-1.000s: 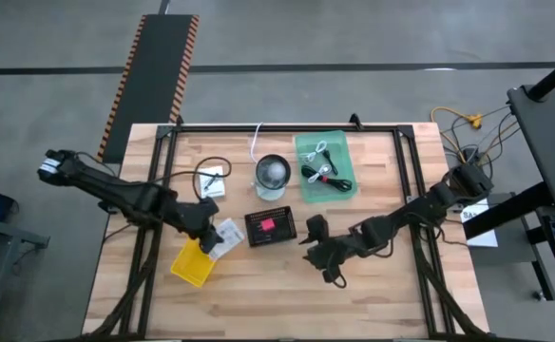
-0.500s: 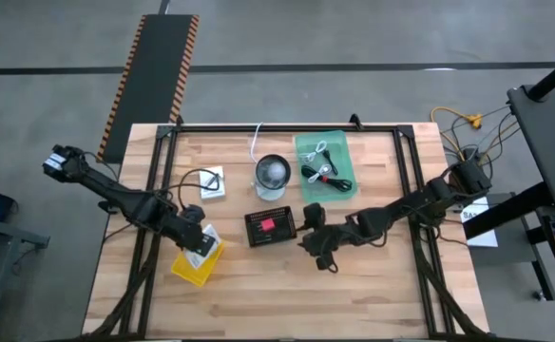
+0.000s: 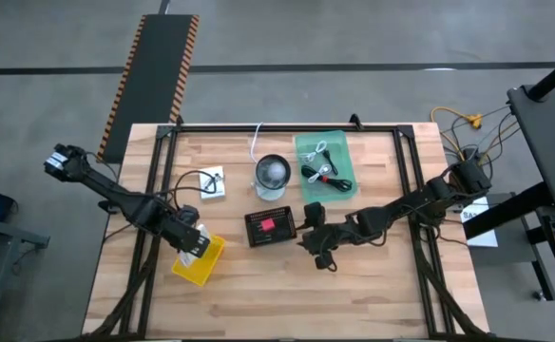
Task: Pick and place items into bin
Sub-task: Put the bottom white box into the yellow bin
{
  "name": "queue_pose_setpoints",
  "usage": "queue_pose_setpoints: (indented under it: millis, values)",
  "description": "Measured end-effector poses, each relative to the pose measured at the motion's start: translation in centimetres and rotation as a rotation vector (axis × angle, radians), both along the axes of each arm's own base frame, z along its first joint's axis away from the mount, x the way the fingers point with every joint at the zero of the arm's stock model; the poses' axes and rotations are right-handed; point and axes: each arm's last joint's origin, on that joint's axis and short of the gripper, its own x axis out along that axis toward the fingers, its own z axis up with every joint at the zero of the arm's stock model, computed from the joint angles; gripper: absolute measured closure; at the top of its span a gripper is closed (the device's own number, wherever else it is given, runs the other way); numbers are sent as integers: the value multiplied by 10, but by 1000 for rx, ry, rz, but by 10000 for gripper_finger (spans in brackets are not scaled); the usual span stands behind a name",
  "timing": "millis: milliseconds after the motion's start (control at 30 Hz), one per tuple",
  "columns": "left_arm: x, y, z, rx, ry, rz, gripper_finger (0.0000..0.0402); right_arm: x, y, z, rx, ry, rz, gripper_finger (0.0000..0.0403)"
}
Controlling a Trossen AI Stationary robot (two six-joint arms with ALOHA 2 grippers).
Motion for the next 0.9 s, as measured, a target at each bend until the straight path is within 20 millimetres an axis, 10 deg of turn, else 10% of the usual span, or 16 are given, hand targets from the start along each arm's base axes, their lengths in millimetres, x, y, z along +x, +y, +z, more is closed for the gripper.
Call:
queue_pose_setpoints:
  millis: [633, 900]
  values:
    - [17, -12, -33, 62, 169, -204, 262, 0, 0, 1, 8, -8, -4, 209]
    - [15, -11, -7, -6, 62, -195, 233, 1, 1, 2, 13, -21, -4, 209]
